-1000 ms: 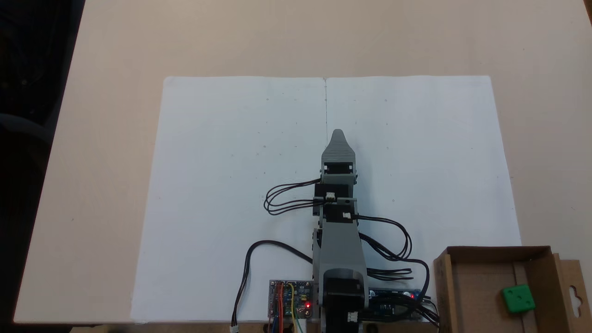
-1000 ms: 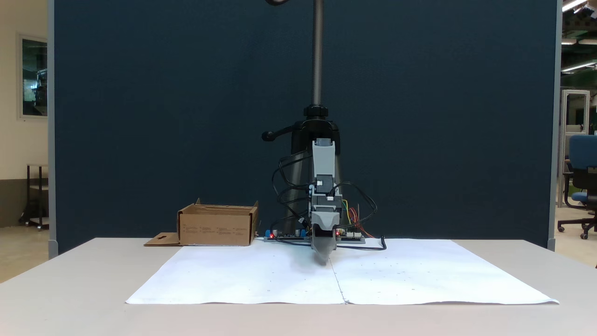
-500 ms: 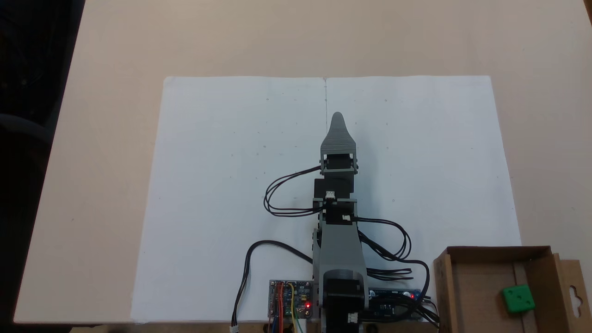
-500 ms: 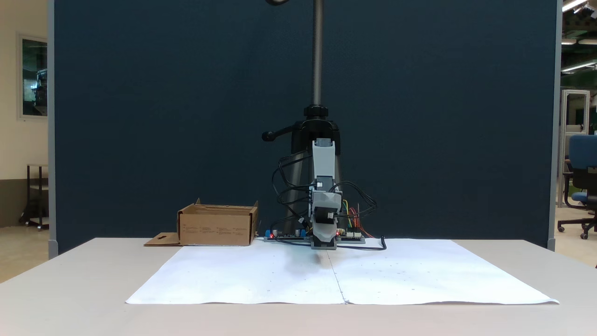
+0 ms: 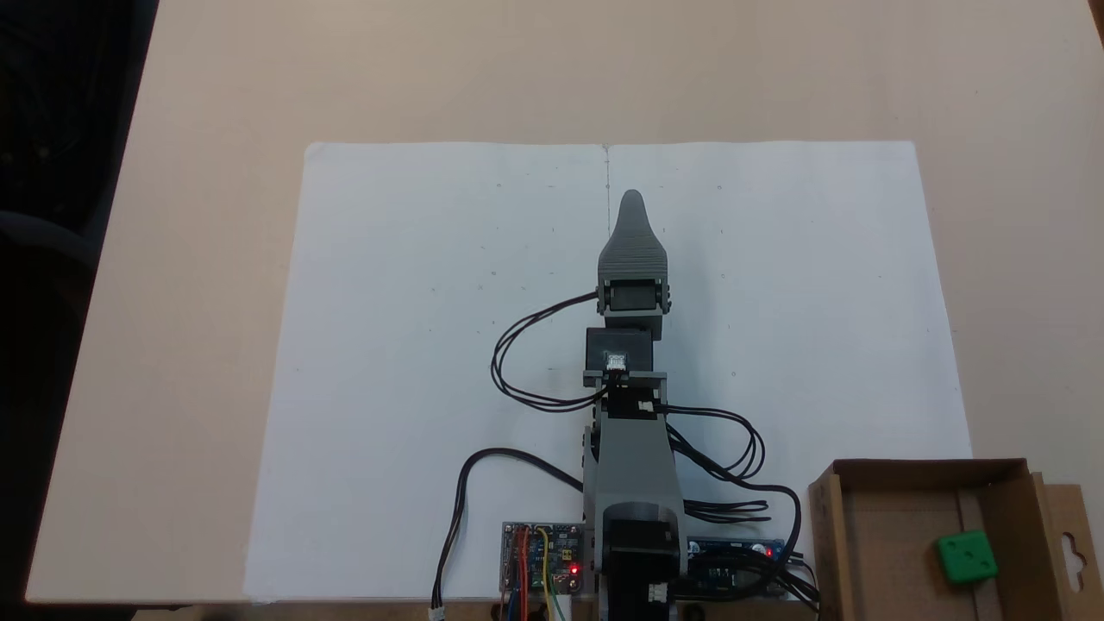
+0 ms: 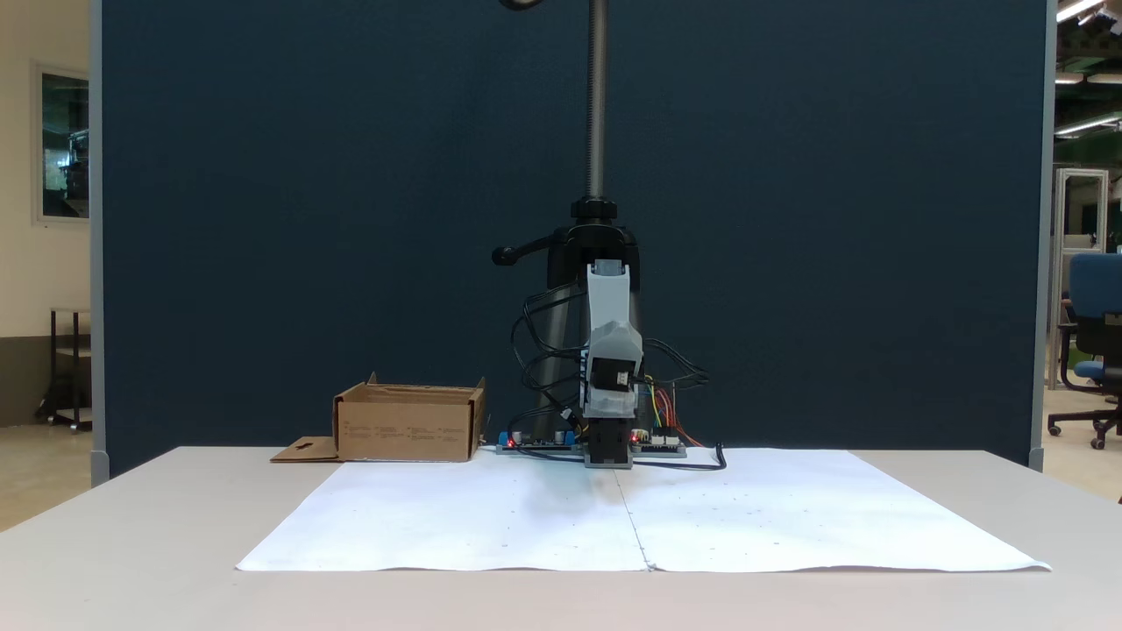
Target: Grasp a green dice and put it in the bin.
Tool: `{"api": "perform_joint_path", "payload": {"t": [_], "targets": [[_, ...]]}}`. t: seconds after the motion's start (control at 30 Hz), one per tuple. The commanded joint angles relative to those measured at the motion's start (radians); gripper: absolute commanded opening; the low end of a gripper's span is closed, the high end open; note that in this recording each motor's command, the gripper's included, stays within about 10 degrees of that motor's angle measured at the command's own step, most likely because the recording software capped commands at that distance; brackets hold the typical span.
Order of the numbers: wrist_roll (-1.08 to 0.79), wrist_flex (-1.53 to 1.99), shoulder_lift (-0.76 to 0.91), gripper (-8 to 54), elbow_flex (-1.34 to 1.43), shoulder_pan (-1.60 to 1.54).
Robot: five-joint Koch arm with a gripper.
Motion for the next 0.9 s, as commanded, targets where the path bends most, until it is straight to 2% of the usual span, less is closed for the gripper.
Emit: {"api": "perform_joint_path", "payload": {"t": [0.0,0.87], "targets": [[-0.049,-0.140,0.103,44.6,0.075,0.006],[-0.048,-0.135,0.103,44.6,0.075,0.006]]}}
